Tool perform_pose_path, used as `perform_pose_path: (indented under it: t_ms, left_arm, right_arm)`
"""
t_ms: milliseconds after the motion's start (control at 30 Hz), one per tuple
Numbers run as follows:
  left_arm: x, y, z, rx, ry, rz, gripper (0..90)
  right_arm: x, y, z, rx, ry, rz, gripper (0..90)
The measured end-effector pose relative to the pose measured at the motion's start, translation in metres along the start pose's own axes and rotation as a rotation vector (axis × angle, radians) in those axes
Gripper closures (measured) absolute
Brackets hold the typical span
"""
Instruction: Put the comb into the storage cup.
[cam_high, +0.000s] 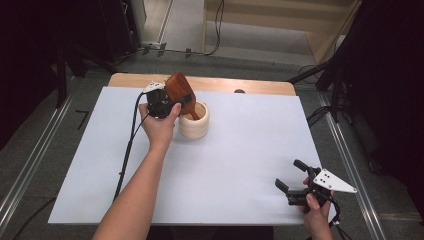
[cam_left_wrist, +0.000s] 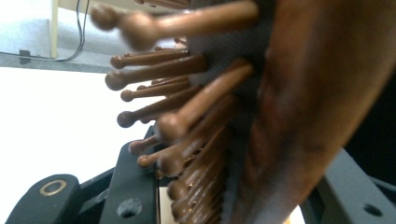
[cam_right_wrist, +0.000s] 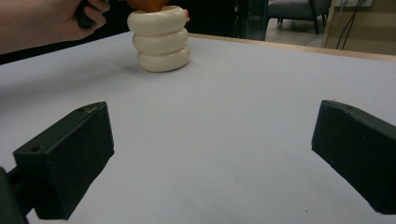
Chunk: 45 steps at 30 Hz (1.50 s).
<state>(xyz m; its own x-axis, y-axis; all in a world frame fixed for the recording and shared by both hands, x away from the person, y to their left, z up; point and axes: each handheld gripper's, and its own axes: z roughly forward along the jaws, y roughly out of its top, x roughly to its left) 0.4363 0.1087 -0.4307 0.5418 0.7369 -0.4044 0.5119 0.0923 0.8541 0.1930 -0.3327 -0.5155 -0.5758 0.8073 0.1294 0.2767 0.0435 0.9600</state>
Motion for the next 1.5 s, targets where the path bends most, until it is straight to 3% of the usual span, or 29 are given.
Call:
perform_pose_path:
  t_ms: [167,433,600,733,900,1167,1500]
  left_arm:
    - [0.006,0.000,0.000,0.000,0.000,-0.020,52.0]
    - [0.006,-0.001,-0.003,-0.015,0.048,0.022,42.5]
    - [0.004,-0.002,-0.004,-0.011,0.070,0.061,31.1]
    - [-0.001,-0.003,-0.004,-0.002,0.099,0.109,17.0]
    - [0.000,-0.001,-0.007,-0.007,0.118,0.106,7.0]
    - [0.005,0.002,-0.011,-0.008,0.114,0.106,5.6]
    - [0.003,0.000,-0.015,-0.024,0.122,0.135,0.0]
  right_arm:
    - [0.000,0.000,0.000,0.001,-0.001,-0.004,0.0]
    - [0.000,0.000,0.000,0.000,0.001,0.001,0.0]
    - [0.000,0.000,0.000,0.002,0.003,-0.001,0.0]
    - [0.000,0.000,0.001,0.002,0.002,-0.003,0.0]
    - [0.000,0.000,0.001,0.003,0.002,-0.003,0.0]
    - [0.000,0.000,0.001,0.006,0.002,-0.005,0.0]
    - [0.000,0.000,0.001,0.007,0.000,-0.006,0.0]
